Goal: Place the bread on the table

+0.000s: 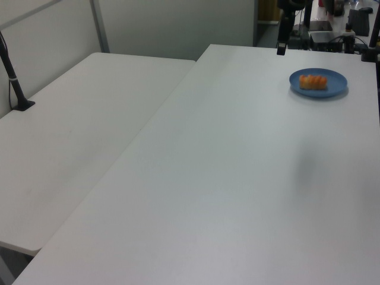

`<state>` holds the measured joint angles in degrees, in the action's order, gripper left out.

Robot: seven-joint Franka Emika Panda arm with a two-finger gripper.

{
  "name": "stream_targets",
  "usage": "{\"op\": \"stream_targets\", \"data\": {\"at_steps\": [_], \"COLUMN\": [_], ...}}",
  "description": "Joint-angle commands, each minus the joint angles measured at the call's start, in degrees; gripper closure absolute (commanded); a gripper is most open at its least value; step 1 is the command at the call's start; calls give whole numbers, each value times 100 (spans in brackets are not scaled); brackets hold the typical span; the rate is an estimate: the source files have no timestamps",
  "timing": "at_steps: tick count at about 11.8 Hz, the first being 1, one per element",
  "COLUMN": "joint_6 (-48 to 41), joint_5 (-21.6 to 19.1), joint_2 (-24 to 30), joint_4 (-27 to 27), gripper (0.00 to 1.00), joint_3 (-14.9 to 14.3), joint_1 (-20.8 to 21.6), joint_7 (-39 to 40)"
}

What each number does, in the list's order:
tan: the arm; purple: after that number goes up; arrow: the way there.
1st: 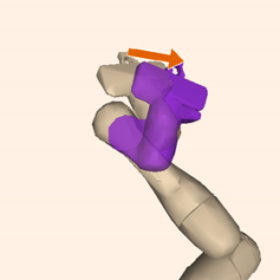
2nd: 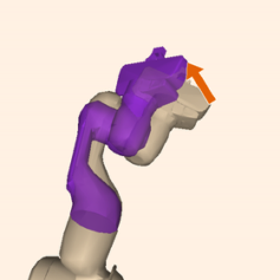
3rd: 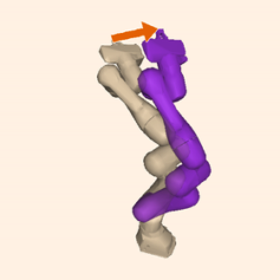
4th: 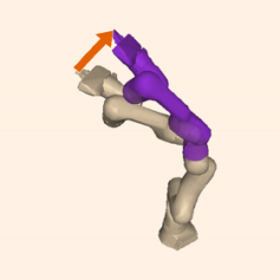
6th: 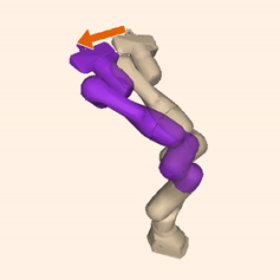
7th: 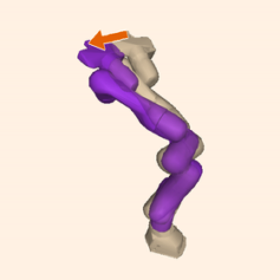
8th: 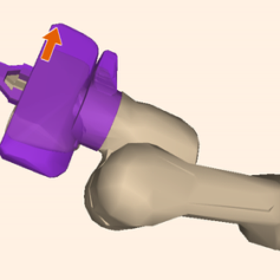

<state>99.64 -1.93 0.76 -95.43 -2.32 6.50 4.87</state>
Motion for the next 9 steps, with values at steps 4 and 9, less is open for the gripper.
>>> {"op": "stream_targets", "data": {"at_steps": [4,9], "joint_6": [38,38], "joint_5": [70,61], "joint_2": [162,188], "joint_4": [-178,-161], "gripper": [0,0], "joint_3": [-120,-120], "joint_1": [149,106], "joint_7": [58,84]}}
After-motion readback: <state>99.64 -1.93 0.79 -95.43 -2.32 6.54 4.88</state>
